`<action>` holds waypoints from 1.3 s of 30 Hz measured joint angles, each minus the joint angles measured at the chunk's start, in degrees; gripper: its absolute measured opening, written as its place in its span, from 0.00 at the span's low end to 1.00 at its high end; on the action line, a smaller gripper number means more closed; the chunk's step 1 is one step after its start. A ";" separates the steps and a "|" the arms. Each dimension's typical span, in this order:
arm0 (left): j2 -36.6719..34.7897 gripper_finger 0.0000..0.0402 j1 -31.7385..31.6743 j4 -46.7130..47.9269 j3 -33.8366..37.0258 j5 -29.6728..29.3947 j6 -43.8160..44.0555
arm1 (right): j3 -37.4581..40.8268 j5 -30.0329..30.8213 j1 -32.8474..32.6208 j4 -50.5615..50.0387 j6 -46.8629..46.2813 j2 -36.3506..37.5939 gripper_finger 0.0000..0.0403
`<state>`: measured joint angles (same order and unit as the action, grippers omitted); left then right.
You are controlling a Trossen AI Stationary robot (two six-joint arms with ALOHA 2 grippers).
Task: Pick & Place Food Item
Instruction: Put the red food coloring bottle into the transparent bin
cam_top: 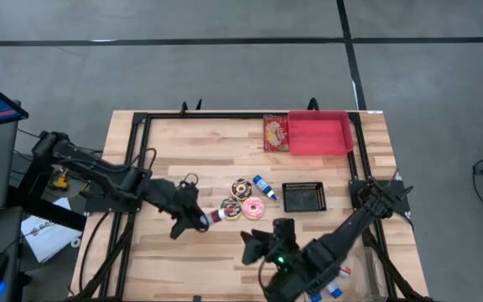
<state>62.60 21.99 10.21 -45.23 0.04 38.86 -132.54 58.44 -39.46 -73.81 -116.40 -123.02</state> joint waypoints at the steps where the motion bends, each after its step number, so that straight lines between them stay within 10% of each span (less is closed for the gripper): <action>1: 0.01 0.35 1.29 -1.04 0.00 -0.90 0.53 | 0.55 0.19 0.70 1.20 0.13 0.02 0.49; 30: 0.16 0.34 6.17 -6.69 0.00 -7.28 2.15 | 3.05 -4.03 9.31 17.10 16.90 -0.07 0.48; 39: 0.16 0.34 6.17 -6.83 0.00 -7.71 2.15 | 3.00 -4.40 9.75 19.02 19.54 -0.07 0.35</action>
<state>62.76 28.16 3.38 -45.23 -7.67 41.01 -129.54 54.04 -29.71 -54.79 -96.86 -123.09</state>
